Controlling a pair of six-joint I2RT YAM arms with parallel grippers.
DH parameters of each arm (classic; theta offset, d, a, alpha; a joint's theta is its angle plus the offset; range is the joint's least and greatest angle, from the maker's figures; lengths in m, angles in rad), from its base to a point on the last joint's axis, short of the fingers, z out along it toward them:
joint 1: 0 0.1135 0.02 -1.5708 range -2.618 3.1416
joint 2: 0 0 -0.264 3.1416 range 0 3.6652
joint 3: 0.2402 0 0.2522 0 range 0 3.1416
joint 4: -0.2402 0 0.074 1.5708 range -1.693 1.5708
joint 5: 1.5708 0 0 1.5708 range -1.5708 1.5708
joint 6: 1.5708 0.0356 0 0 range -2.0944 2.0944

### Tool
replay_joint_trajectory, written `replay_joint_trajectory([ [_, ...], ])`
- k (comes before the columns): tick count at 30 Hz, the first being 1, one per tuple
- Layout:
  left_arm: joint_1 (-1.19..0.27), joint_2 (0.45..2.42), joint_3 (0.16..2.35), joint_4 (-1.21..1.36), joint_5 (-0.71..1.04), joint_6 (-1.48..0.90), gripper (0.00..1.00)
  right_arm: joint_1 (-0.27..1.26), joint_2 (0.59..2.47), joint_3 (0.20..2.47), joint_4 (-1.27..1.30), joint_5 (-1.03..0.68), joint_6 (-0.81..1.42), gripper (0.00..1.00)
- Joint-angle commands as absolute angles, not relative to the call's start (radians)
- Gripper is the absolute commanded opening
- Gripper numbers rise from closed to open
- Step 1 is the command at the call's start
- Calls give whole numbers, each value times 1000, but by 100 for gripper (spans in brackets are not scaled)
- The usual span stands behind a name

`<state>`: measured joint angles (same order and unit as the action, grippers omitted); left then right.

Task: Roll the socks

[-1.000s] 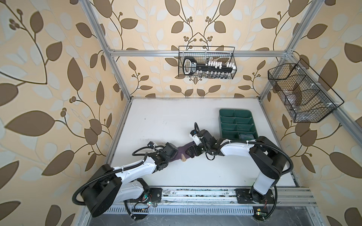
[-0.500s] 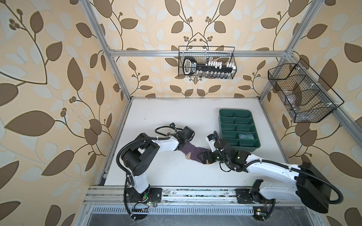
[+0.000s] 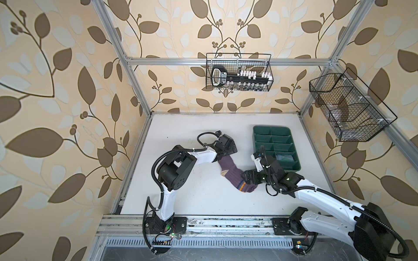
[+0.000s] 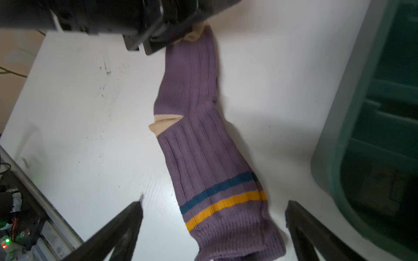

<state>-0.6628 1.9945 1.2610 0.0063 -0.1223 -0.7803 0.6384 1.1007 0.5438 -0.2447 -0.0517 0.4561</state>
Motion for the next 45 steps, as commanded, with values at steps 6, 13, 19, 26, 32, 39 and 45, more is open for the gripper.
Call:
replay_joint_trajectory([
  [6, -629, 1699, 1331, -175, -78, -583, 99, 638, 1267, 531, -208, -82, 420, 100],
  [13, -630, 1363, 1122, -202, -111, -651, 99, 675, 1383, 539, -184, -65, 416, 100],
  [19, -626, 1219, 994, -225, -205, -625, 99, 774, 1398, 562, -193, -20, 432, 100],
  [26, -617, 1345, 1100, -237, -185, -549, 99, 808, 1348, 612, -236, 13, 449, 100],
  [32, -617, 1396, 1187, -259, -158, -540, 99, 802, 1275, 647, -283, 62, 449, 100],
  [39, -617, 1376, 1199, -262, -161, -515, 99, 720, 1207, 670, -263, 55, 478, 100],
  [45, -587, 1372, 1235, -304, 72, -515, 99, 696, 1166, 680, -273, -7, 449, 100],
])
